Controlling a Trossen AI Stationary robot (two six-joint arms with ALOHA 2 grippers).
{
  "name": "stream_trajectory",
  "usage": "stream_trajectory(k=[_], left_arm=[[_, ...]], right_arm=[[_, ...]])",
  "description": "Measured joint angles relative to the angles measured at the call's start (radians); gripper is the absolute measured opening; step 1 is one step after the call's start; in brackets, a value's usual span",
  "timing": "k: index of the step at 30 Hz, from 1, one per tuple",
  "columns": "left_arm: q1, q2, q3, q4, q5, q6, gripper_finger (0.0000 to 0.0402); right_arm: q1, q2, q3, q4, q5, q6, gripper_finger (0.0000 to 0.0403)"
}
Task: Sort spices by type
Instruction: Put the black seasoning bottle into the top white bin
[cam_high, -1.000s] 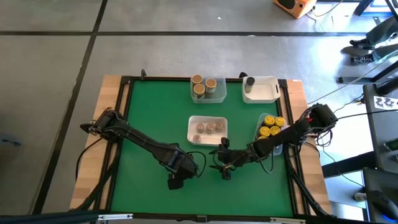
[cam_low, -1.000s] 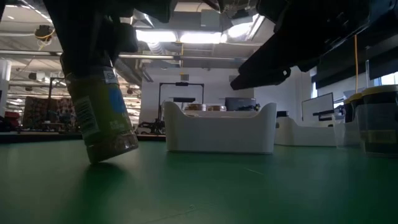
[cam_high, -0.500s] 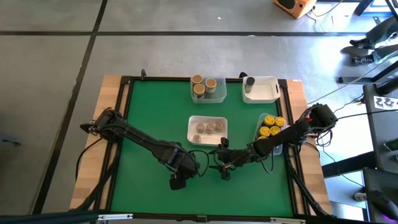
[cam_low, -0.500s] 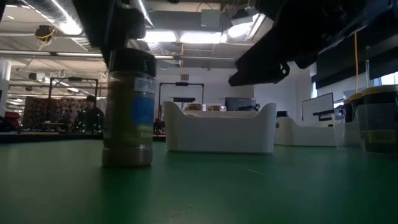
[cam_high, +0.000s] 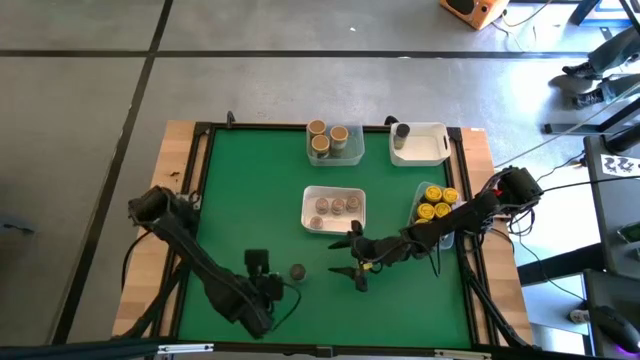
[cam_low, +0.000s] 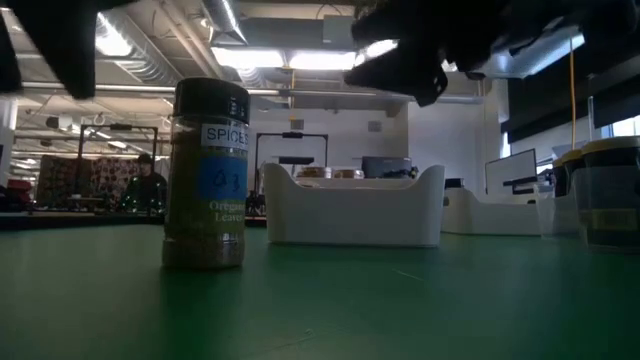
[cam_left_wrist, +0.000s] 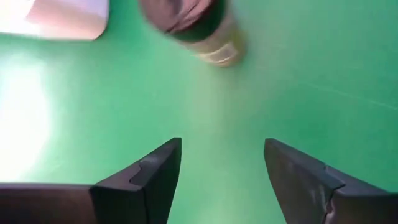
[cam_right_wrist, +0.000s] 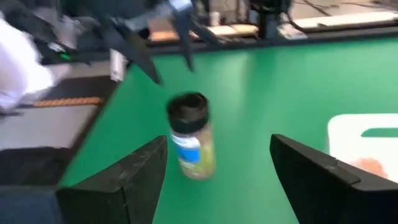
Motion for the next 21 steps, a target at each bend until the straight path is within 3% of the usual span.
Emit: stream_trajectory(k=[5, 12, 17, 21], left_arm=[[-0.063, -0.006, -0.108, 0.049, -0.066, -0.165, 0.0210], [-0.093, -0.072, -0.268, 0.248, -0.078, -0.229, 0.0168], [-0.087, -0.104, -0.375, 0.388, -0.152, -0.233, 0.0140], [-0.067, -0.103, -0.450, 0.517, -0.202, -0.238, 0.0130]], right_arm=[[-0.019, 0.029, 0.058, 0.027, -0.040, 0.005, 0.0290], [-0.033, 0.193, 0.269, -0.036, -0.114, 0.011, 0.0356], [-0.032, 0.300, 0.378, -0.126, -0.098, -0.034, 0.0395], [-0.034, 0.358, 0.424, -0.137, -0.048, -0.055, 0.0395]])
